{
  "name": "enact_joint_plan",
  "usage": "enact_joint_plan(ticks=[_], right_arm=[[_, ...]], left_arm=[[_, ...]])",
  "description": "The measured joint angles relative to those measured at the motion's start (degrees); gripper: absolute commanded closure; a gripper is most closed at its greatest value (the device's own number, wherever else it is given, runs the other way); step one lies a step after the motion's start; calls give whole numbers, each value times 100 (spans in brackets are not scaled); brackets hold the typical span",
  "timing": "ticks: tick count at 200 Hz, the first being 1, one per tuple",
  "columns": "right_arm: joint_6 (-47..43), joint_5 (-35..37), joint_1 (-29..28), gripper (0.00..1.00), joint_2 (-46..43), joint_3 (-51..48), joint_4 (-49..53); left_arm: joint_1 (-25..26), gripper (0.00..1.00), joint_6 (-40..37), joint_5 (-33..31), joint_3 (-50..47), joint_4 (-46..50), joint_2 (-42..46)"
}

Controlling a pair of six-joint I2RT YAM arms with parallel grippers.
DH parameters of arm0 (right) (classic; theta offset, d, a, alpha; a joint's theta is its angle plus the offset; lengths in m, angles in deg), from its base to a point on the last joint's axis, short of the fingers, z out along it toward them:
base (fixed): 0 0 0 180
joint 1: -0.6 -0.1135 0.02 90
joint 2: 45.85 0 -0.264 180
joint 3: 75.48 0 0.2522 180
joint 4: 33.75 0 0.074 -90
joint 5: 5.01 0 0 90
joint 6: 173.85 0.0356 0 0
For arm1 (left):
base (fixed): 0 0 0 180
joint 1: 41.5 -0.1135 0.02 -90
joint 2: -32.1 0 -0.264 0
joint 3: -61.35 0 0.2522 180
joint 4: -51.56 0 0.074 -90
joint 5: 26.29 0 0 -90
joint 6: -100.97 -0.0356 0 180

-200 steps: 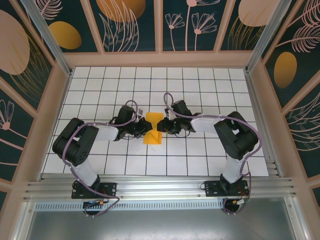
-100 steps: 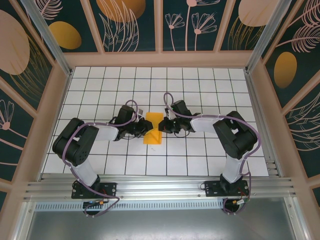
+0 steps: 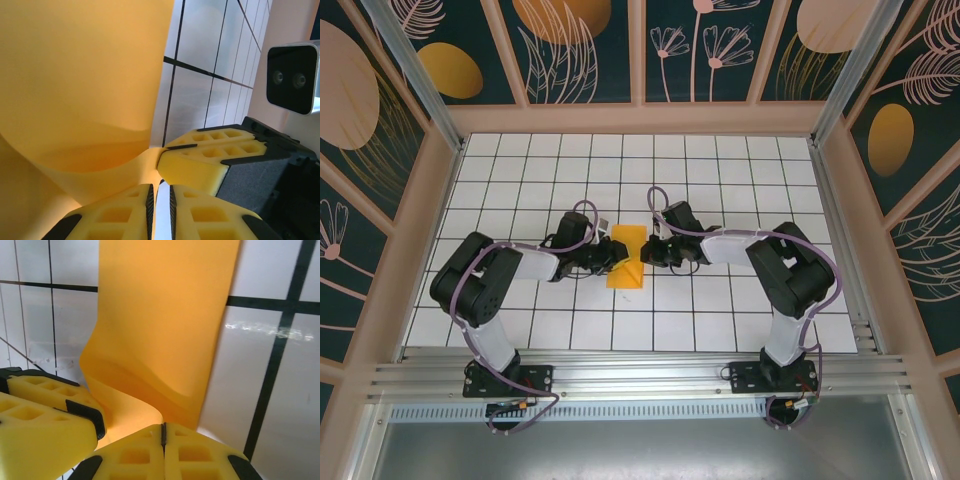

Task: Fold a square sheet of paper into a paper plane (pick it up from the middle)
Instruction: Fold the triangle a second time at the center of the table.

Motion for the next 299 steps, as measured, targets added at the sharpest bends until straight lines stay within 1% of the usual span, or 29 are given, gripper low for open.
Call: enact_joint_plan(ticks=[91,299], right_arm=[[-59,223,4,94,79,98,122],[-146,271,4,94,264,223,212]], left_arm=[[0,81,-31,72,136,2,-114],[0,81,-155,11,205,175,-299]])
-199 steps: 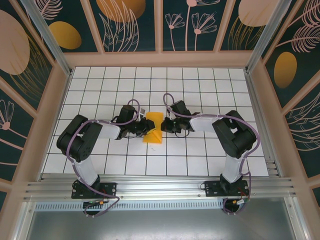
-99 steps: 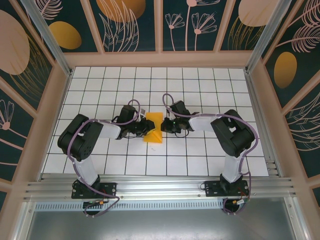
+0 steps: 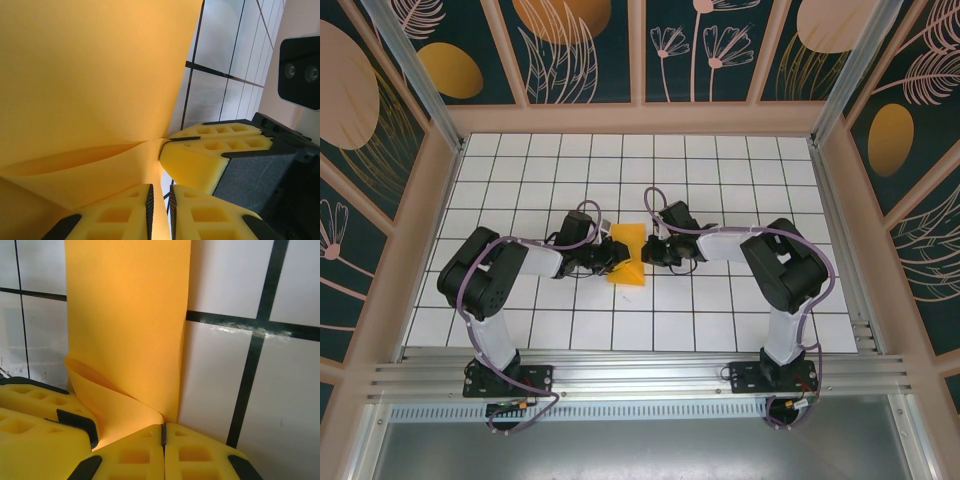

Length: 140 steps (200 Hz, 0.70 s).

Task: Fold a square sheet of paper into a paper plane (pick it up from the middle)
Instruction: Fold the triangle a second time at the center of the table.

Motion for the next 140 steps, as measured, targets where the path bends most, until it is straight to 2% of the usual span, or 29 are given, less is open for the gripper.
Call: enact_joint_plan(ticks=[140], right_arm=[[4,17,0,94,63,90,63]], left_arm=[[0,82,9,-92,4,2,-79]])
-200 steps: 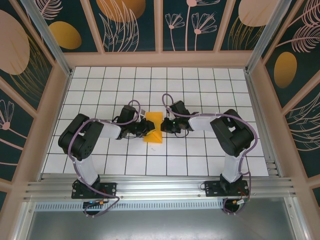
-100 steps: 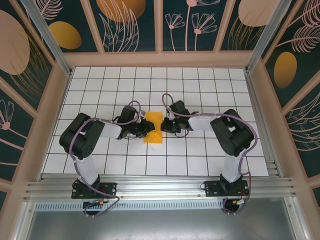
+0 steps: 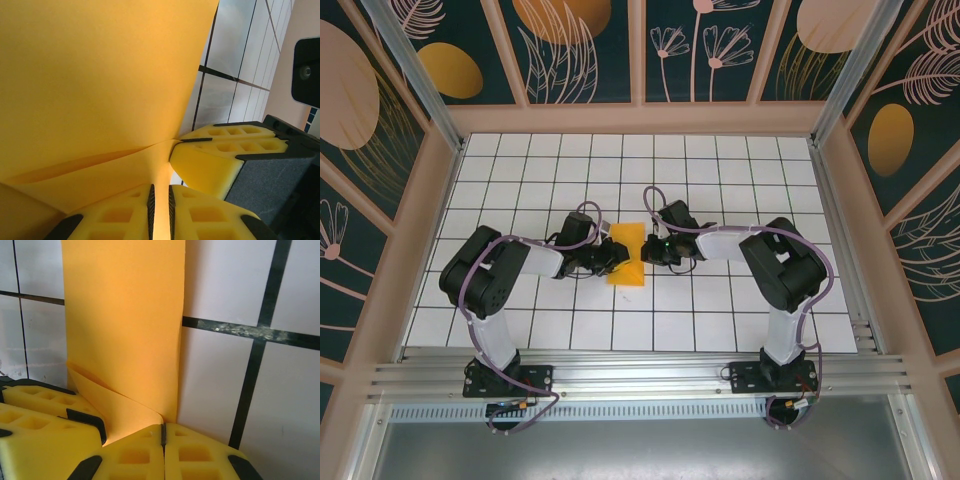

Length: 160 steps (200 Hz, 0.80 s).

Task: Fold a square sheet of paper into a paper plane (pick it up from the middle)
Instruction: Fold the triangle a second time at the center of the table.

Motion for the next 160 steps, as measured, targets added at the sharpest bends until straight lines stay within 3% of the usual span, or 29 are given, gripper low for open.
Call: enact_joint_plan(ticks=[122,160], right_arm=[[2,81,0,94,0,37,44],[2,101,0,89,0,85,105]], left_arm=[[7,80,68,-87,0,7,-63],[37,80,61,-170,28,83,-39]])
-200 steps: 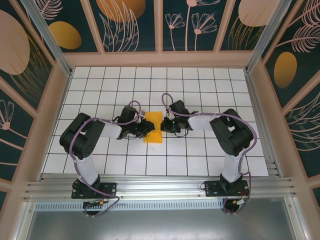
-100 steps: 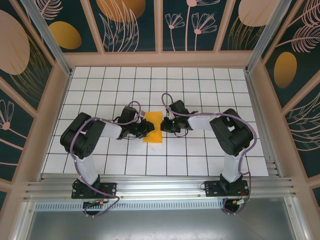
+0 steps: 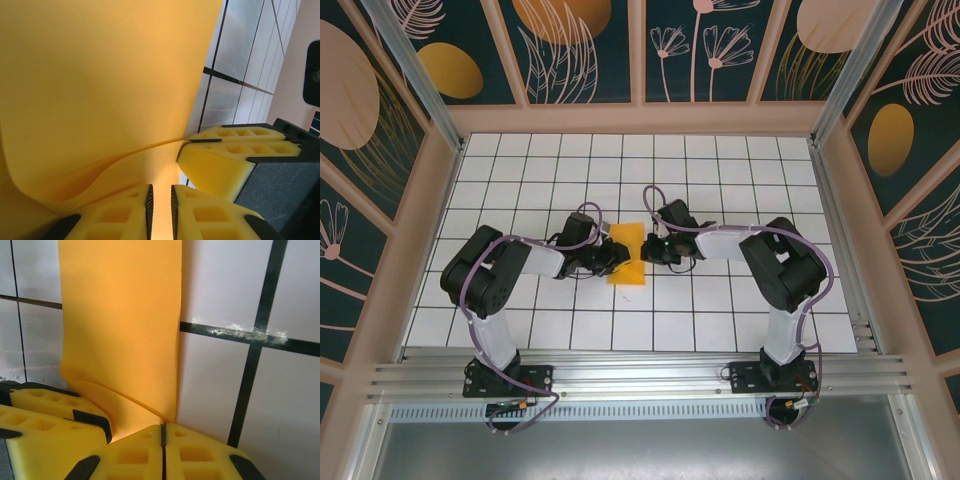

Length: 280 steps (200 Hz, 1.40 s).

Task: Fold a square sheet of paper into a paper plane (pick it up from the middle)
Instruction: Fold the triangle a second time at the center of the table.

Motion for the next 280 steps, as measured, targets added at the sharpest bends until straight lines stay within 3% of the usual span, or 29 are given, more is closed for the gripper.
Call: enact_joint_plan(ticks=[68,119,175,280], right_arm=[[17,214,0,73,-267,17,208],[2,396,-197,82,-1032,-155,332],[17,310,-789,87,-946,-192,457],[-26,378,-811,89,-516,-205,671]], left_arm=[[33,83,4,-133,42,146,9],[33,84,28,-155,39,149,11],[39,85,68,-195,31,142,11],[46,85,70,-225,20,127,15]])
